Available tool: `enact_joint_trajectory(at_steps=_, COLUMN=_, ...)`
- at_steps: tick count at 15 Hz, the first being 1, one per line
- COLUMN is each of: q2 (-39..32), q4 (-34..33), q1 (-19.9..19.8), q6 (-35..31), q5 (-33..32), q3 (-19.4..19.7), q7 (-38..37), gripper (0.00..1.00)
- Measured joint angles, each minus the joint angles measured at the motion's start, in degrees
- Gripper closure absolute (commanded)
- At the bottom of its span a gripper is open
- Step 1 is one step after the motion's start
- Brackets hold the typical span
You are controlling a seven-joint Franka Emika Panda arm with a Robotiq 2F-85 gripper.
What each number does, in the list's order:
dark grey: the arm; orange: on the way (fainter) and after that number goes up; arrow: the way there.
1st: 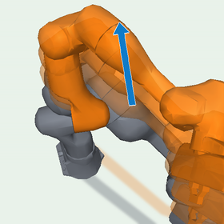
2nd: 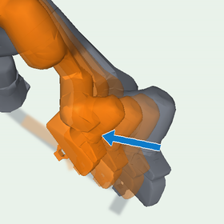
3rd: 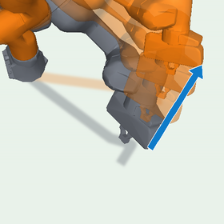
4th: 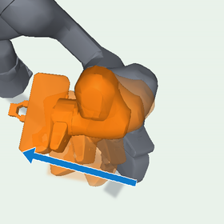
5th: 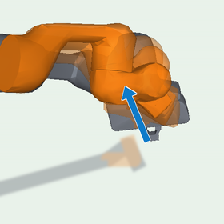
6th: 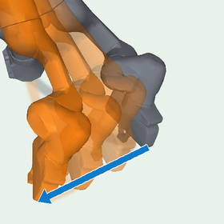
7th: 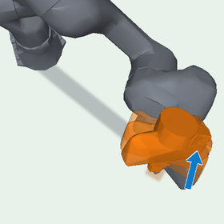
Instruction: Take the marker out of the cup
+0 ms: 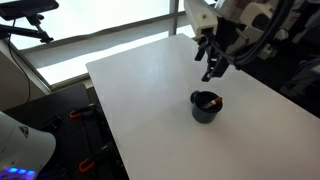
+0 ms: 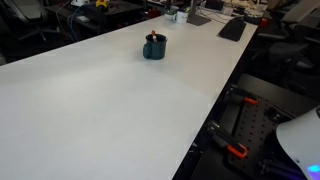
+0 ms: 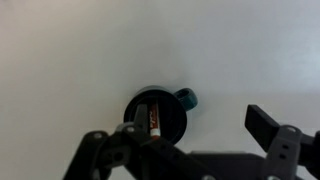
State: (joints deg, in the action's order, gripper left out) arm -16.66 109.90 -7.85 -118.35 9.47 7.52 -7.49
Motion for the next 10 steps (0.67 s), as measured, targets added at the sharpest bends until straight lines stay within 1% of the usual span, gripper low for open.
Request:
enact_joint_trajectory(at_steps=2, q2=-0.02, q4=-0.32, q1=-0.03, q6=-1.57, q5=-1.23, q3=0.47, q7=-0.91, gripper=0.0)
enact_joint_trajectory(at_steps=4, q2=-0.05, q4=-0.46, q1=0.04, q6=-3.76, q5=-4.36, q3=0.75, q7=-2.11, gripper=0.0)
enact_joint_trajectory(at_steps=10, q2=-0.3, q4=-0.46, q1=-0.02, q6=-3.9, q5=-4.61, q3=0.76, q7=-2.13, gripper=0.0)
